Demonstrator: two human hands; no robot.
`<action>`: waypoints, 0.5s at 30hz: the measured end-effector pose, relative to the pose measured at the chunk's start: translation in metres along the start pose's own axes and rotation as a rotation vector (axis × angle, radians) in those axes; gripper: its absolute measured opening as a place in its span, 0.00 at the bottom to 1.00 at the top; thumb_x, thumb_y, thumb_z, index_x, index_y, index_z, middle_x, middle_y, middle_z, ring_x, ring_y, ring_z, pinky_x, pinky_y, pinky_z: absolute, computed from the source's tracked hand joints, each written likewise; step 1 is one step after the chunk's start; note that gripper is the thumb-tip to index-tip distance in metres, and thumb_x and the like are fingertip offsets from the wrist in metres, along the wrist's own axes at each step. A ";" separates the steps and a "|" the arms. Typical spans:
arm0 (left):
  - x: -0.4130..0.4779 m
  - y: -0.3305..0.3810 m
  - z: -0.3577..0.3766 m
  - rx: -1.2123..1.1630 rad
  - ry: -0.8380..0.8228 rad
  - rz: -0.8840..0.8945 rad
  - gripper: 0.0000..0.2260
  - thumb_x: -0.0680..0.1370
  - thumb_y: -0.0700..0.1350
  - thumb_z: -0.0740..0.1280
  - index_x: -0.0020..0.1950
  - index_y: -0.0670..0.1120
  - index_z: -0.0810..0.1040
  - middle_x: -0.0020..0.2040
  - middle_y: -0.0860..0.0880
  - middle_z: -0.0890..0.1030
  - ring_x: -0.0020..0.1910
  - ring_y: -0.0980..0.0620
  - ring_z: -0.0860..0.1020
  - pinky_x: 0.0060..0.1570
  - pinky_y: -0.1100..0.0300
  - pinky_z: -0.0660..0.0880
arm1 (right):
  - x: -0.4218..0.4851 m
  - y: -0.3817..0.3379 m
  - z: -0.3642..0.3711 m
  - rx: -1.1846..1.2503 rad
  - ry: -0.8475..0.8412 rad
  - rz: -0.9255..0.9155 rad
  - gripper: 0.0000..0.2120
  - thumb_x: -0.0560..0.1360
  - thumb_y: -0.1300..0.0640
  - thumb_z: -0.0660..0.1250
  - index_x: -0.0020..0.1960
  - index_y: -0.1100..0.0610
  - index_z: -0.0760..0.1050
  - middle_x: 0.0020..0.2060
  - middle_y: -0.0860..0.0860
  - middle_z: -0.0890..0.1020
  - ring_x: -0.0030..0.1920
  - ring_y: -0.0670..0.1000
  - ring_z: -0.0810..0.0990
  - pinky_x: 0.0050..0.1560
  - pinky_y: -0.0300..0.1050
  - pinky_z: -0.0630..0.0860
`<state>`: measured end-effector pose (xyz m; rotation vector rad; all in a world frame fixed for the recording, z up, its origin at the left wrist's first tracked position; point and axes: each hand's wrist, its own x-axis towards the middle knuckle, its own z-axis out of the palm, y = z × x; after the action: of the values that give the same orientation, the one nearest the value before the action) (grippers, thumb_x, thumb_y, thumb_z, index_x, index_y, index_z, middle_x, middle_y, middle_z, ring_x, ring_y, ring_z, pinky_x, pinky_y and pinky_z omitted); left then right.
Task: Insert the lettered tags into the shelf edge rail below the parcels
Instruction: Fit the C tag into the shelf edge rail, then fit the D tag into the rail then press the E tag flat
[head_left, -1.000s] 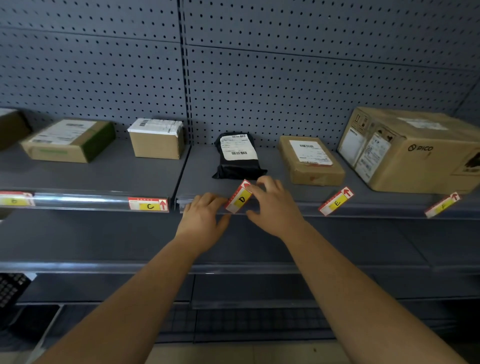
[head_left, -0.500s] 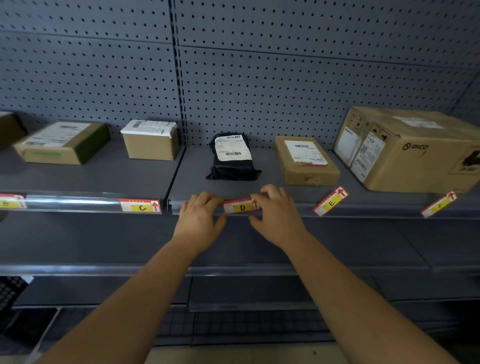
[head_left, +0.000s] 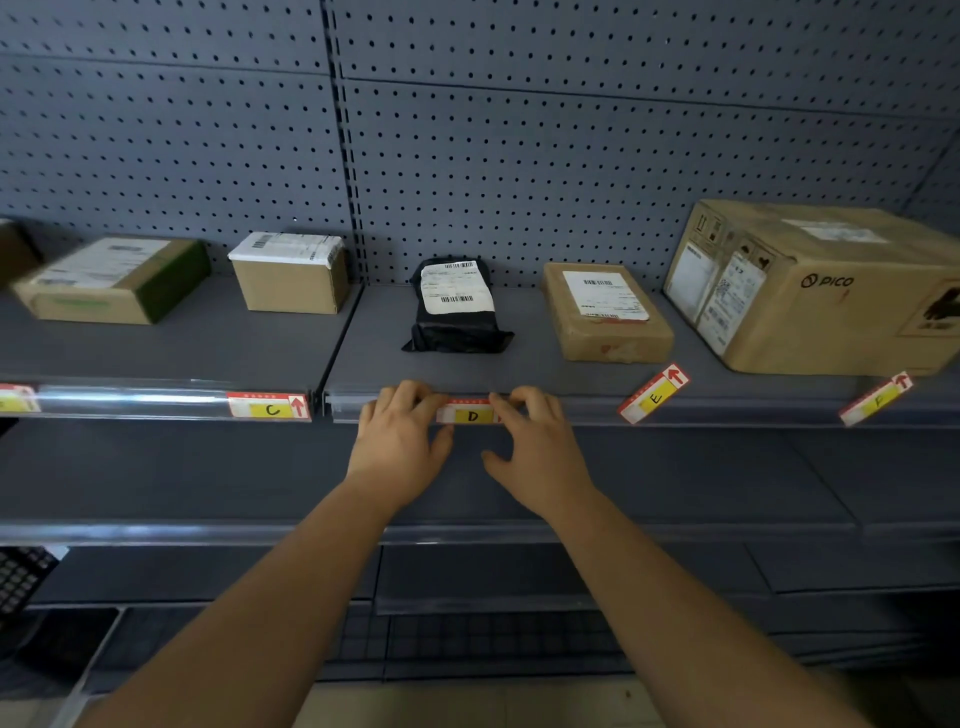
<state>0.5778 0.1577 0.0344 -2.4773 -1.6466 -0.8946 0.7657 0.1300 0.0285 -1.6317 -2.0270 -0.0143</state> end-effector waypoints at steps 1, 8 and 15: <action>-0.001 0.000 0.000 0.002 0.006 -0.003 0.16 0.74 0.49 0.68 0.60 0.47 0.77 0.54 0.48 0.74 0.54 0.45 0.72 0.55 0.48 0.69 | 0.000 0.000 0.001 -0.001 -0.002 -0.003 0.33 0.70 0.49 0.72 0.72 0.55 0.68 0.61 0.52 0.70 0.62 0.54 0.68 0.59 0.52 0.73; 0.002 0.001 -0.002 0.016 -0.005 -0.003 0.15 0.74 0.48 0.68 0.60 0.47 0.77 0.54 0.48 0.74 0.53 0.46 0.72 0.55 0.48 0.70 | 0.001 0.003 -0.004 0.029 -0.027 0.003 0.32 0.70 0.48 0.72 0.71 0.54 0.69 0.61 0.51 0.69 0.63 0.53 0.67 0.59 0.52 0.72; 0.000 -0.001 -0.006 0.004 -0.063 -0.003 0.16 0.75 0.50 0.66 0.63 0.48 0.75 0.58 0.49 0.73 0.57 0.47 0.70 0.59 0.48 0.66 | 0.000 -0.002 -0.009 0.029 -0.092 0.039 0.34 0.71 0.46 0.72 0.73 0.53 0.65 0.63 0.50 0.68 0.64 0.52 0.66 0.61 0.51 0.70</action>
<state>0.5743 0.1566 0.0388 -2.5254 -1.6696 -0.8208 0.7669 0.1269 0.0369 -1.6814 -2.0532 0.1047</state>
